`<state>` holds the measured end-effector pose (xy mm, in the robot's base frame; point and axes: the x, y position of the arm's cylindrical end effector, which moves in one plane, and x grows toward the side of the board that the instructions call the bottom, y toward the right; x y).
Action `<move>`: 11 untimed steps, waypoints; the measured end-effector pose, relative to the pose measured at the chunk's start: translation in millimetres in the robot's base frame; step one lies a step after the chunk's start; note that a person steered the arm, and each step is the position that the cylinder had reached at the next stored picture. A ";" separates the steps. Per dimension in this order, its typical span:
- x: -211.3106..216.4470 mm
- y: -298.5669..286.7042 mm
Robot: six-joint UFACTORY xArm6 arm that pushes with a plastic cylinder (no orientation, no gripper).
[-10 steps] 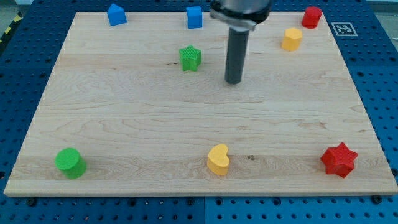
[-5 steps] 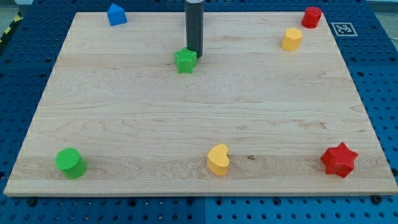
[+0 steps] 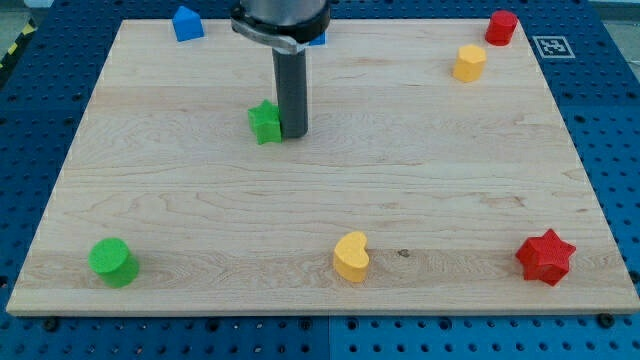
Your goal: Move the green star to the center left of the board
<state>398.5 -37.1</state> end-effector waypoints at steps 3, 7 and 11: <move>11.2 -39.2; -12.0 -93.2; -12.0 -150.9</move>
<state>386.5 -188.0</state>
